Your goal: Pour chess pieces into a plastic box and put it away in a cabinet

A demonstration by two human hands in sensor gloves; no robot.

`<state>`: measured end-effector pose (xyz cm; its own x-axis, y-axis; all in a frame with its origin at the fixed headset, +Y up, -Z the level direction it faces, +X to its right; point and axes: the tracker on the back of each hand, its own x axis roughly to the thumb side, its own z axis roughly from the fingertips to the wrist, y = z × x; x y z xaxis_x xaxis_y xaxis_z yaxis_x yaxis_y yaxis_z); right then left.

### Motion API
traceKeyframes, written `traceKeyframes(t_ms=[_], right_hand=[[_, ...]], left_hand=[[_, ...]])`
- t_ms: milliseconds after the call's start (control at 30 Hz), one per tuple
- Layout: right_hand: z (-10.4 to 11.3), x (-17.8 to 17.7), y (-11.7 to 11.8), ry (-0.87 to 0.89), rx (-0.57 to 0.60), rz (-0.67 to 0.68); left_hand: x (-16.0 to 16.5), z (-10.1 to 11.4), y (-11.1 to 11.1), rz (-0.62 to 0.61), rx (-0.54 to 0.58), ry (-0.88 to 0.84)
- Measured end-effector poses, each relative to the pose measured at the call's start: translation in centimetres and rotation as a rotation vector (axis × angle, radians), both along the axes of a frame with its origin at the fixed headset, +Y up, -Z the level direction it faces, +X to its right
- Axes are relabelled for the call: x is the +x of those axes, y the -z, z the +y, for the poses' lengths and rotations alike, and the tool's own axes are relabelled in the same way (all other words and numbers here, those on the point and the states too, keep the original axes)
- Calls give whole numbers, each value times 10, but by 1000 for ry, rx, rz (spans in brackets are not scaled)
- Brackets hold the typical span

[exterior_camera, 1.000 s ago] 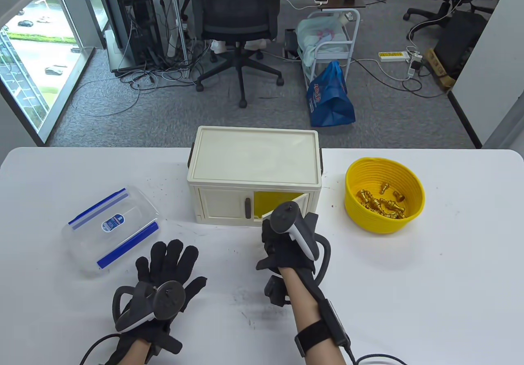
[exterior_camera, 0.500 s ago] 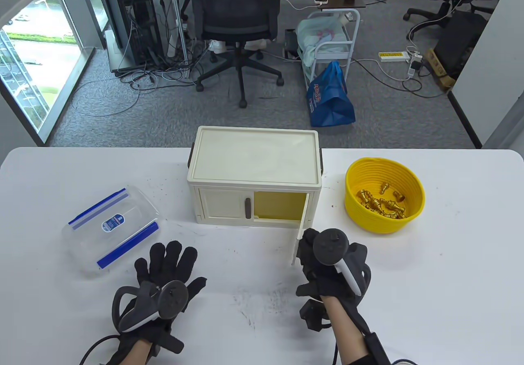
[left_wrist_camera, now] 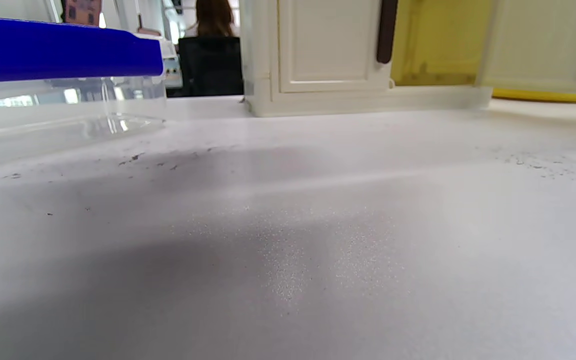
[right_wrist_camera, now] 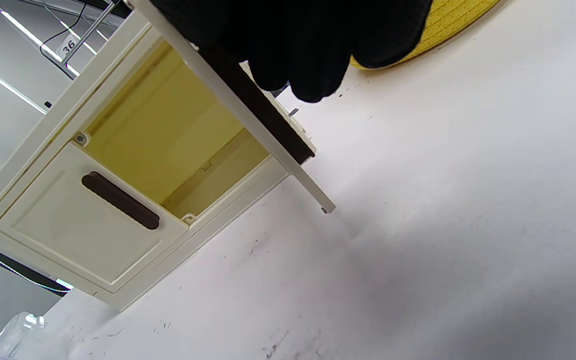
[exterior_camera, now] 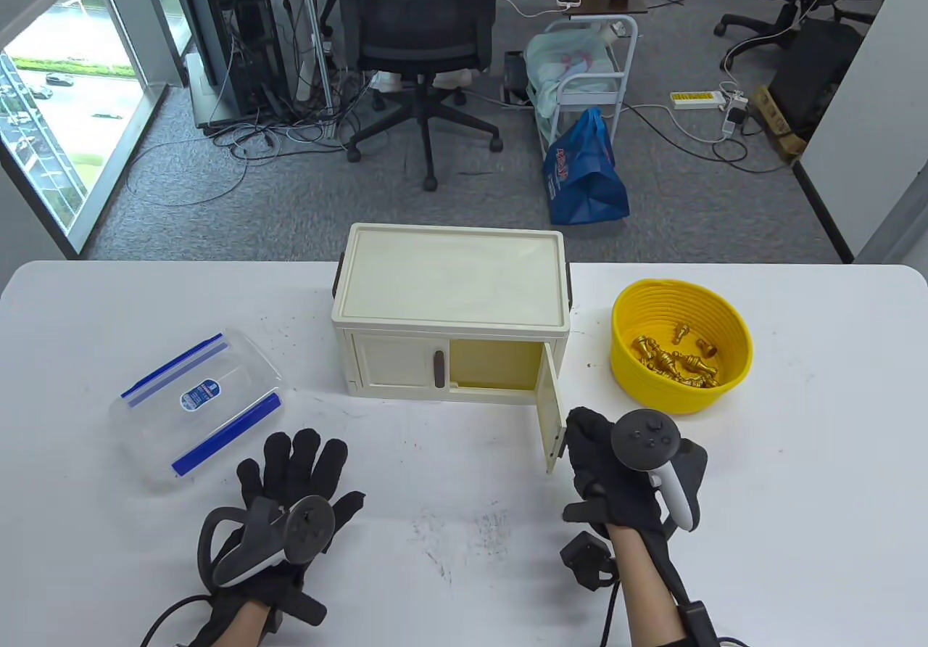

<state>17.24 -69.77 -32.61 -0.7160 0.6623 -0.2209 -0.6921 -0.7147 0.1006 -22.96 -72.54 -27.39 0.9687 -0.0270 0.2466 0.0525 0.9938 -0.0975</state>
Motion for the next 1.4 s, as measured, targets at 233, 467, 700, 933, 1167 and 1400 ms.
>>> traceKeyframes(t_ms=[233,467,700,933,1167,1400], right_hand=[[12,5,-13,-95,37,-54],[6,17,-34,-56,130,78],[-50,13,-50,-152,97,179],[-66,1,-46,-332,-55,230],[-66,2,-48,-357,-55,203],[-63,11,-51,-274,-34,195]], left_hand=[[0,3,-1,4,15,-4],[1,2,-1,-2,18,-11],[-1,-3,0,11,-3,-45],[1,-14,3,-4,10,-154],[36,-4,12,48,114,-365],[105,51,72,279,104,-243]])
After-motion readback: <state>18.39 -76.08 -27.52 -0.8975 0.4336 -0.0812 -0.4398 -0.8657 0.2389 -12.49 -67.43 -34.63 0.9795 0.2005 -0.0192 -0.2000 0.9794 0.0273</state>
